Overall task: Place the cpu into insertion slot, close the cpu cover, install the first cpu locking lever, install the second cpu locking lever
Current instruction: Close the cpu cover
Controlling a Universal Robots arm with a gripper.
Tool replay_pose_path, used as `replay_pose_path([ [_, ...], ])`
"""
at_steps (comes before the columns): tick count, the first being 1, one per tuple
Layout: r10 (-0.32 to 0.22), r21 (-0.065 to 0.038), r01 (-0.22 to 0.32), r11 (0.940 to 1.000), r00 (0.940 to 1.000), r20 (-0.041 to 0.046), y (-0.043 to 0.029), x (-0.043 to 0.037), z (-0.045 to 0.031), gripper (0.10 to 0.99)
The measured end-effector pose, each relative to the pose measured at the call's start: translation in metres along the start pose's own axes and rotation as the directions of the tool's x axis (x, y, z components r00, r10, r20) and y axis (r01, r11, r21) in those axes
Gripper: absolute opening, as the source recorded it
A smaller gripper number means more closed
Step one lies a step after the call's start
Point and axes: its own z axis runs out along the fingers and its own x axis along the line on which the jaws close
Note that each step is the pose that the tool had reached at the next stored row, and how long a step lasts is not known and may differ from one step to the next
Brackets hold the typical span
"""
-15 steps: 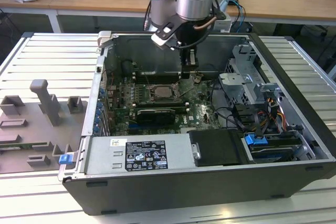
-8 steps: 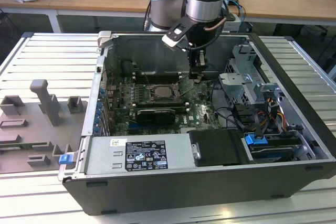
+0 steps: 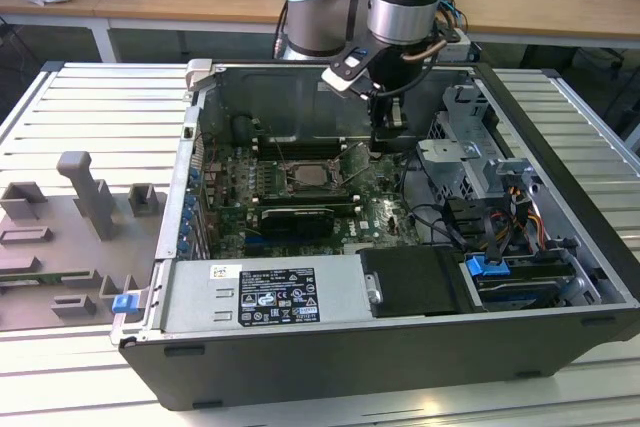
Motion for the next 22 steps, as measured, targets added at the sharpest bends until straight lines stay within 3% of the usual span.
replay_pose_path([
  [8, 0.0, 0.003, 0.0, 1.0, 1.0, 0.0018, 0.0042, 0.0001, 0.0083, 0.106],
  [11, -0.001, 0.019, 0.001, 0.9998, 1.0, 0.0018, 0.0042, 0.0001, 0.0092, 0.106],
  [13, -0.001, 0.041, 0.001, 0.9991, 1.0, 0.0012, 0.0042, 0.0001, 0.0092, 0.106],
  [15, -0.001, 0.057, 0.001, 0.9984, 1.0, 0.0008, 0.0042, 0.0001, 0.0092, 0.106],
  [18, -0.001, 0.061, 0.001, 0.9981, 1.0, 0.0007, 0.0025, 0.0002, 0.0092, 0.106],
  [22, -0.002, 0.061, 0.002, 0.9981, 1.0, 0.0008, -0.0119, 0.0005, 0.0087, 0.106],
])
